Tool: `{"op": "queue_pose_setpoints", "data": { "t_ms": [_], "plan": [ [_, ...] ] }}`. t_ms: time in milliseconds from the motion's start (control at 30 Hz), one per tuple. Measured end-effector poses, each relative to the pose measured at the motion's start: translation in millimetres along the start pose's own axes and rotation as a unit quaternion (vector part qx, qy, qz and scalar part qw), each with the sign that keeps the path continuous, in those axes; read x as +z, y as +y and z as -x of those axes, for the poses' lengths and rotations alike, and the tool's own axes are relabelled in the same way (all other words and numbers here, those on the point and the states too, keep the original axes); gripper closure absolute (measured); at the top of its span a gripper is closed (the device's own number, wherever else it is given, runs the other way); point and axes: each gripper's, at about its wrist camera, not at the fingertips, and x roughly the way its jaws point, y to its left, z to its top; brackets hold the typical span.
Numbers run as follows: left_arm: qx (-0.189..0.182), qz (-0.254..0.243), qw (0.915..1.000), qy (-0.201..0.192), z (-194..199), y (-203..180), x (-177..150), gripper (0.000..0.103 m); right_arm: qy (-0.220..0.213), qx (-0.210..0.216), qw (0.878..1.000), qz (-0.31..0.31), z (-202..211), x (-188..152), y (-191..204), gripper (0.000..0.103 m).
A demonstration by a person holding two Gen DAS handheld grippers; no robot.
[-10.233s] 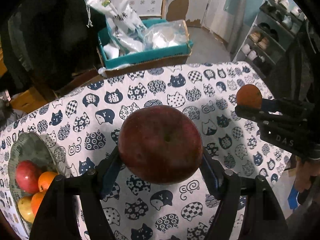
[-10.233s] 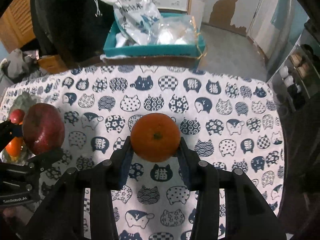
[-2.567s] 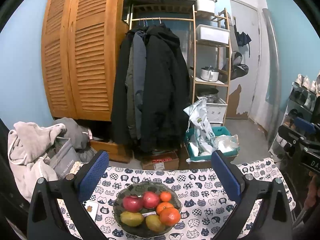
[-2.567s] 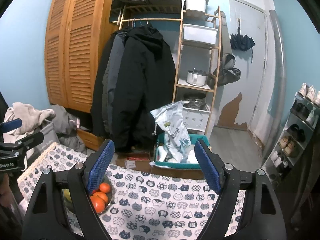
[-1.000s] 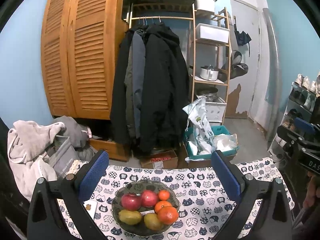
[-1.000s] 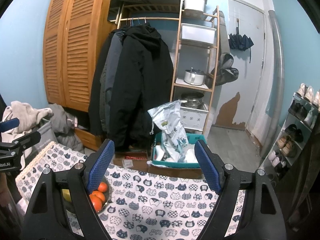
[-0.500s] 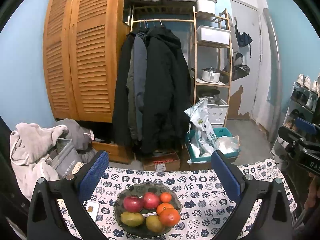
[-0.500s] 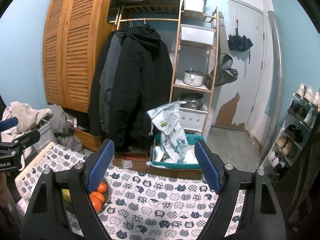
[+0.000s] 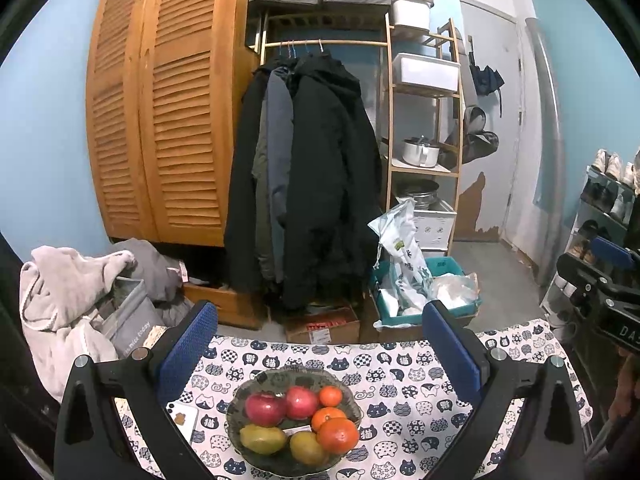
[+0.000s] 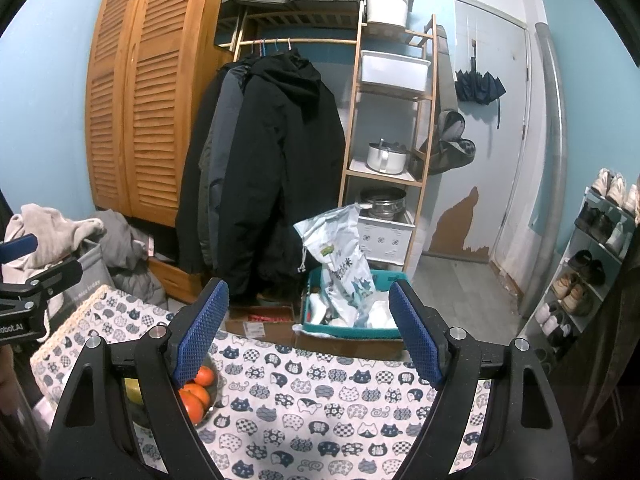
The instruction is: Organize fruits
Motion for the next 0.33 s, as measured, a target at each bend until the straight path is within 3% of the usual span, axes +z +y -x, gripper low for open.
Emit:
{"op": "queue_pose_setpoints", "data": {
  "t_ms": [333],
  "plan": [
    [-0.001, 0.004, 1.0000, 0.002, 0.9, -1.6, -0.3, 0.000, 0.000, 0.000, 1.000, 0.000, 0.1, -0.1, -0.1, 0.022]
  ]
}}
